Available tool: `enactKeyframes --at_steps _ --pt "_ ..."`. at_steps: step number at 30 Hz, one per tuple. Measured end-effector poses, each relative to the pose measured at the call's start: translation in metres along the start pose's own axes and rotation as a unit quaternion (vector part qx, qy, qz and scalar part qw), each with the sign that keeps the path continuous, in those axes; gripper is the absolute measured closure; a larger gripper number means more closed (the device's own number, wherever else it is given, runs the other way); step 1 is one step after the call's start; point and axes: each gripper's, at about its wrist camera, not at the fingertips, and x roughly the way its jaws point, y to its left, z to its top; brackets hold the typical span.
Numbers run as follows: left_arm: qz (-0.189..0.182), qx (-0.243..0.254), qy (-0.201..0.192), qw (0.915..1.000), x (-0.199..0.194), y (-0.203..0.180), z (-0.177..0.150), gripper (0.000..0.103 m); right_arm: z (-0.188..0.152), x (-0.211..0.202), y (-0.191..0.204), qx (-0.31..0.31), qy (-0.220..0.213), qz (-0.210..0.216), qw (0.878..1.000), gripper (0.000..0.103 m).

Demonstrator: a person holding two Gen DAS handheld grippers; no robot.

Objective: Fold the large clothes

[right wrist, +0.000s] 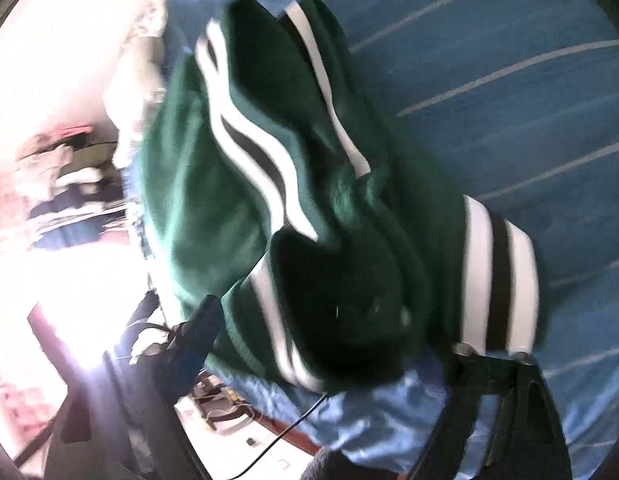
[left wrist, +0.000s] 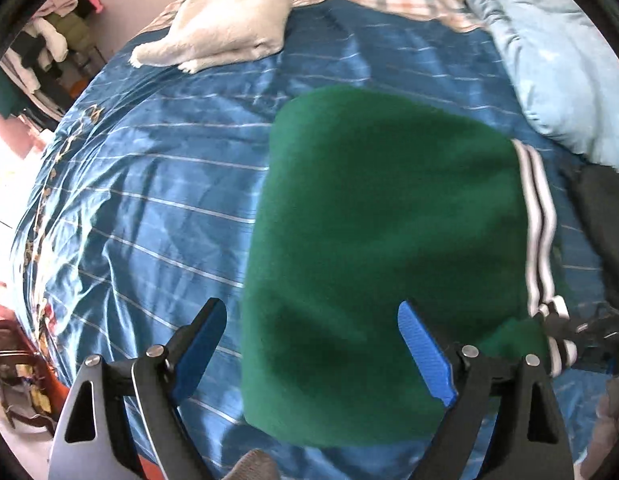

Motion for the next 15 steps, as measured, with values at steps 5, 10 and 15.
enactKeyframes --at_steps 5,10,15 --pt "-0.009 -0.011 0.026 0.9996 0.015 0.000 0.002 0.016 -0.016 -0.014 0.008 -0.013 -0.042 -0.083 0.996 0.081" --pt "-0.005 0.015 0.047 0.9988 0.026 -0.017 0.001 0.016 -0.015 0.004 -0.006 -0.011 0.001 -0.113 0.994 0.080" --pt "-0.012 0.032 0.047 0.9983 0.021 -0.030 0.005 0.016 -0.016 -0.026 0.035 -0.075 -0.020 -0.166 0.983 0.067"
